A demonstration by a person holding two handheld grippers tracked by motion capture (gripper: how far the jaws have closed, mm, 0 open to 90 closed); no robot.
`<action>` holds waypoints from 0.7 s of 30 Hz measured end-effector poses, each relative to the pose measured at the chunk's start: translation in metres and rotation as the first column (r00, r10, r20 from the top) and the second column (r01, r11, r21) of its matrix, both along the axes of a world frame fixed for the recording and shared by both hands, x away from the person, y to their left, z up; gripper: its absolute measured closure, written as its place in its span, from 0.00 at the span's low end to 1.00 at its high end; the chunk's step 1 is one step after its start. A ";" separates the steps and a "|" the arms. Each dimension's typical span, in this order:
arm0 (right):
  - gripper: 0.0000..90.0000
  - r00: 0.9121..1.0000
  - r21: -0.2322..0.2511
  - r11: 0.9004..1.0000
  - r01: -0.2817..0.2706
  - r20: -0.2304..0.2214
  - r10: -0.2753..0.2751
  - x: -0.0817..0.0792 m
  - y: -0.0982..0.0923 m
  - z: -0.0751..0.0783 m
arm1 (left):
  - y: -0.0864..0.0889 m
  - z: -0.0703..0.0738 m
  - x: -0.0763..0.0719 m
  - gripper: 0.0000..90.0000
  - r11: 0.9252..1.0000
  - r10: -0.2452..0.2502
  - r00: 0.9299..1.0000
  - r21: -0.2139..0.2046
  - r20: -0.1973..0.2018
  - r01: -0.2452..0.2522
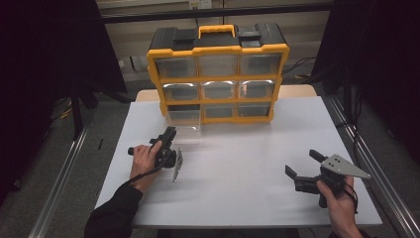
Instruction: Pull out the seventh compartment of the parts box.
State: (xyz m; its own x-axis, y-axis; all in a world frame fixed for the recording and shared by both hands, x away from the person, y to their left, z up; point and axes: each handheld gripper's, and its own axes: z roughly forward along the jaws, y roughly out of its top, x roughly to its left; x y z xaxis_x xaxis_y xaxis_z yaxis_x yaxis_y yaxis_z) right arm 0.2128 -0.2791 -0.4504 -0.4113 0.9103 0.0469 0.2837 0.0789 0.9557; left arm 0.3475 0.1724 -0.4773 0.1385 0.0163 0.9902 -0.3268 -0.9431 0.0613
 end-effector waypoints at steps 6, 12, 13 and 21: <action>0.00 1.000 0.000 1.000 -0.003 0.000 0.003 0.000 0.000 0.000 | 0.000 -0.001 0.001 0.87 1.000 -0.001 1.000 -0.003 -0.002 0.001; 0.00 1.000 -0.001 1.000 -0.007 0.001 0.007 0.000 0.000 0.000 | -0.001 -0.001 0.001 0.84 0.997 -0.007 0.999 -0.082 -0.033 0.004; 0.00 1.000 -0.001 1.000 -0.008 0.000 0.008 0.000 0.000 0.000 | -0.001 -0.001 0.002 0.83 0.995 -0.006 1.000 -0.101 -0.025 0.004; 0.00 1.000 -0.001 1.000 -0.007 0.000 0.007 0.000 0.000 0.000 | -0.001 -0.001 0.001 0.71 0.982 0.024 0.995 -0.184 -0.097 -0.042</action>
